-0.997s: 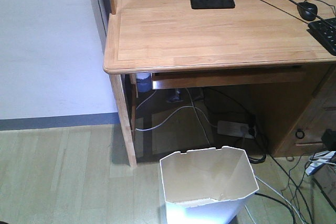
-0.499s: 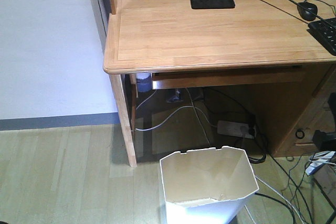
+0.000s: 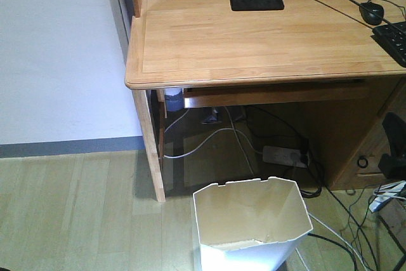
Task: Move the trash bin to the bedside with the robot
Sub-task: 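Lower the right gripper to the rim of the white trash bin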
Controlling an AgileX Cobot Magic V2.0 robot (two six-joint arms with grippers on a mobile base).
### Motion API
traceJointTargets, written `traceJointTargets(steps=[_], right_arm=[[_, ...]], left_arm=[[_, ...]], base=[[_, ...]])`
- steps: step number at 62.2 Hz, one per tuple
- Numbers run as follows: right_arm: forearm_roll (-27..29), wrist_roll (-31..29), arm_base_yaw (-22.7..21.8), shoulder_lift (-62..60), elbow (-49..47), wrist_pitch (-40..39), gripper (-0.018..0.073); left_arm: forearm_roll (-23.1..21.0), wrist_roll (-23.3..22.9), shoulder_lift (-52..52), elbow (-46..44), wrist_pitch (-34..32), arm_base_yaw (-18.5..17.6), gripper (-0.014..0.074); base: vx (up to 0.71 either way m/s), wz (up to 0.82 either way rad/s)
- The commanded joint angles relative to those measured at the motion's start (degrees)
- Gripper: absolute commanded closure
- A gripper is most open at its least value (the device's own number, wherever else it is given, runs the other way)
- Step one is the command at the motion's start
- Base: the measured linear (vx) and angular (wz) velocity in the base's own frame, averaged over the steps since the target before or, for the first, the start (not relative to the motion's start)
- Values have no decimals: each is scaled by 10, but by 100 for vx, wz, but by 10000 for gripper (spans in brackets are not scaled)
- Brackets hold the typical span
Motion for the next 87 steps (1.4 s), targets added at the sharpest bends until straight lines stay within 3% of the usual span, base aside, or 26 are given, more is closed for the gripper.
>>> traceJointTargets(steps=[1,26,40,52,60,70,87], right_arm=[[11,6,-4,29,-40,-12,83],[12,3,-4,262,-211,166,87],[11,-55,-5,383,-293,224,87],[40,-86,-54,496,-319,233,87],[95,-176,-84,574,-319,235,87],[138,-291,-83,681,-319,213,87],[151,-317,-83,846,-331,82,87]], left_arm=[[-3,-3,-4,-12,-42,-1,603],[-3,-3,-4,-12,-42,-1,603],[-3,-3,-4,-12,-42,-1,603],[-3,-3,-4,-12,-42,-1,603],[-3,-3,-4,-12,-42,-1,603],[-3,-3,-4,-12,-42,-1,603],[-3,-3,-4,-12,-42,-1,603]], base=[[0,0],[0,0],[0,0],[0,0],[0,0],[0,0],[0,0]])
